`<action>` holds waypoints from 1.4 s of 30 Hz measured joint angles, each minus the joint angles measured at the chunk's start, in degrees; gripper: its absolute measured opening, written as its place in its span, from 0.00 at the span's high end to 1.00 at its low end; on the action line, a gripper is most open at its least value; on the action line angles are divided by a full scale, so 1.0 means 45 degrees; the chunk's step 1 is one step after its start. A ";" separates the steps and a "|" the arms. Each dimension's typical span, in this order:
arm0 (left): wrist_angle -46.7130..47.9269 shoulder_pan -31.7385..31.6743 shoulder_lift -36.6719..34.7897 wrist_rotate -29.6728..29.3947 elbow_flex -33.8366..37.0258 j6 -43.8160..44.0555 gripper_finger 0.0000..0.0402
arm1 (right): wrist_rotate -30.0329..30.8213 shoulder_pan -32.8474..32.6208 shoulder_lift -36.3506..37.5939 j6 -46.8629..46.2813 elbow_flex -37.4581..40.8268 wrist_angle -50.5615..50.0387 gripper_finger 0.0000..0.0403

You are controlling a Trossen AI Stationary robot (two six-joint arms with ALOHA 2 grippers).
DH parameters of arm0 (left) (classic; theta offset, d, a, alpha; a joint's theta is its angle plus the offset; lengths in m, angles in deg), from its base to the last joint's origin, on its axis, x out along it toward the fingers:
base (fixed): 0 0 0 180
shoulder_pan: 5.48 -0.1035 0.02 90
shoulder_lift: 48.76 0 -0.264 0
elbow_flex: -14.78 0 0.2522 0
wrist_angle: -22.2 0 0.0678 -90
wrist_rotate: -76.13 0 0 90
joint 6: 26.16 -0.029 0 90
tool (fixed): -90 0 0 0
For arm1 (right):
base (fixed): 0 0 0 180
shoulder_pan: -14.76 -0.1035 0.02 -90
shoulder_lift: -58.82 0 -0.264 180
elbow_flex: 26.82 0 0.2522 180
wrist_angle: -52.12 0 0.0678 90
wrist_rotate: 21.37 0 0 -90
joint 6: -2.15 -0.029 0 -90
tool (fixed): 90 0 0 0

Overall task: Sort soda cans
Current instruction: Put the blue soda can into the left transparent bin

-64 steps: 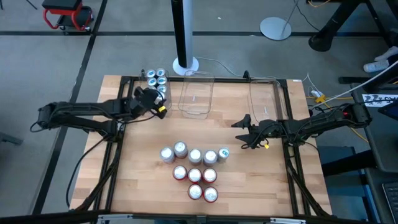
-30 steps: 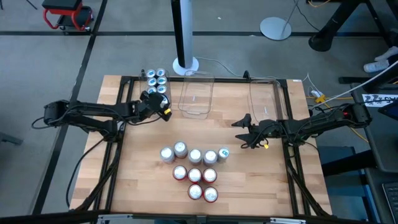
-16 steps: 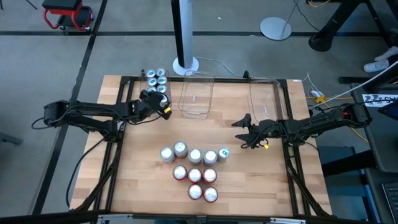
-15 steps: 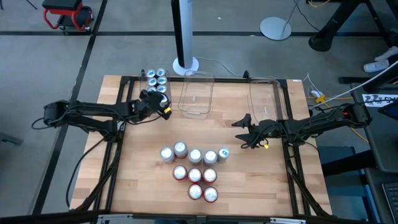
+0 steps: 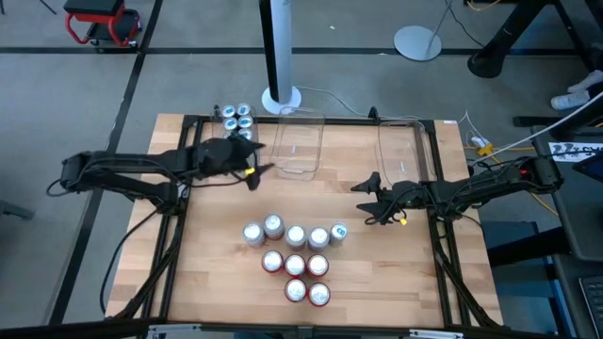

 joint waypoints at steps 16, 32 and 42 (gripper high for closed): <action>-0.3835 0.2541 0.3606 0.1939 -0.0697 -0.0374 0.19 | -0.0004 0.0001 0.0000 -0.0004 0.0000 0.0003 0.09; -0.3679 0.3534 0.8021 0.2554 -0.4559 -0.0770 0.19 | -0.0009 0.0002 0.0000 -0.0004 0.0000 -0.0037 0.09; -0.3612 0.3536 1.0119 0.3547 -0.6408 -0.0210 0.19 | -0.0009 0.0004 0.0000 -0.0004 0.0000 -0.0062 0.09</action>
